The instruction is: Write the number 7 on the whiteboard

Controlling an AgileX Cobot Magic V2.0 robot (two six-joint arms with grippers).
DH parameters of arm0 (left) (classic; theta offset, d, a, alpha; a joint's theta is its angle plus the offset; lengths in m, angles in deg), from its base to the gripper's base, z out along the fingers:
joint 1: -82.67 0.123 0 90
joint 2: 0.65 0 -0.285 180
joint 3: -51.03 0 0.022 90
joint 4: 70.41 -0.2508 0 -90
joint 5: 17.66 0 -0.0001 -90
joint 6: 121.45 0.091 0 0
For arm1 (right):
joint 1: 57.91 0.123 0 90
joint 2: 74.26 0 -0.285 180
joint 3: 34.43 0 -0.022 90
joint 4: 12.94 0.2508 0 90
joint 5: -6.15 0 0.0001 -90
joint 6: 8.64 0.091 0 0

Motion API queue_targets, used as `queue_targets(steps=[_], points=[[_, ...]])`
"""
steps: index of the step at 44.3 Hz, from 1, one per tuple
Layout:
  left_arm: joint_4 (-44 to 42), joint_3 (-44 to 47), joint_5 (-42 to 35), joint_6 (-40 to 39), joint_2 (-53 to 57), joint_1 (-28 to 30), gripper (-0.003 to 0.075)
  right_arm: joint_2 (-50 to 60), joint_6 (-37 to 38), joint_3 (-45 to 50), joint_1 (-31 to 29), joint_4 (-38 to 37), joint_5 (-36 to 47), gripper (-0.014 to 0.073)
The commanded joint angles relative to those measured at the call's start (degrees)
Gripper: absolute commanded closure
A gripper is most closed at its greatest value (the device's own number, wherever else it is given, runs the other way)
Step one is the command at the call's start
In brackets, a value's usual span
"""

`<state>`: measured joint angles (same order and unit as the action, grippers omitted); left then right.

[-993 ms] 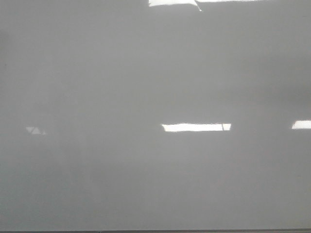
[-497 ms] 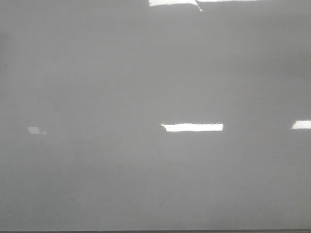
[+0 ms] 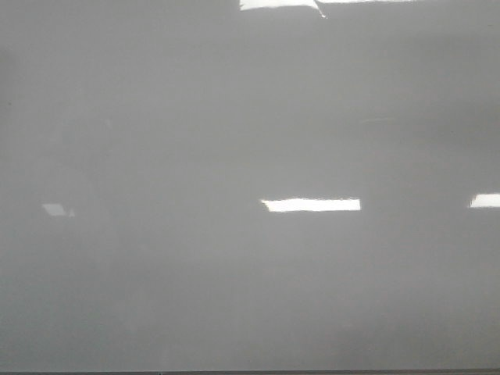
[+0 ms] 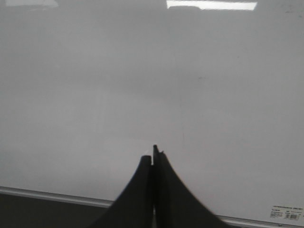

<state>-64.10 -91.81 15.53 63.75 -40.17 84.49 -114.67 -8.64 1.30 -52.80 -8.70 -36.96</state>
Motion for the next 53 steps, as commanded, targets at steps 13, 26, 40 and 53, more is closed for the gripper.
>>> queue_targets(steps=[13, 26, 40, 53], points=[[0.7, 0.7, -1.3, 0.7, -1.8, -0.1, 0.0544, -3.4, -1.1, -1.5, 1.8, 0.5, 4.0, 0.0240], [0.6, -0.8, -1.1, 0.7, -10.5, -0.1, 0.0135, -3.9, -1.1, -1.5, 1.8, 0.5, 5.1, 0.0176], [0.8, -6.6, -2.9, 0.7, -26.6, -0.1, 0.0136, -3.9, -1.1, -1.5, 1.8, 0.5, 5.1, 0.0176], [2.7, -10.8, -7.7, 0.7, -39.6, -0.6, 0.0136, -3.9, -1.1, -1.5, 1.8, 0.5, 5.1, 0.0179]])
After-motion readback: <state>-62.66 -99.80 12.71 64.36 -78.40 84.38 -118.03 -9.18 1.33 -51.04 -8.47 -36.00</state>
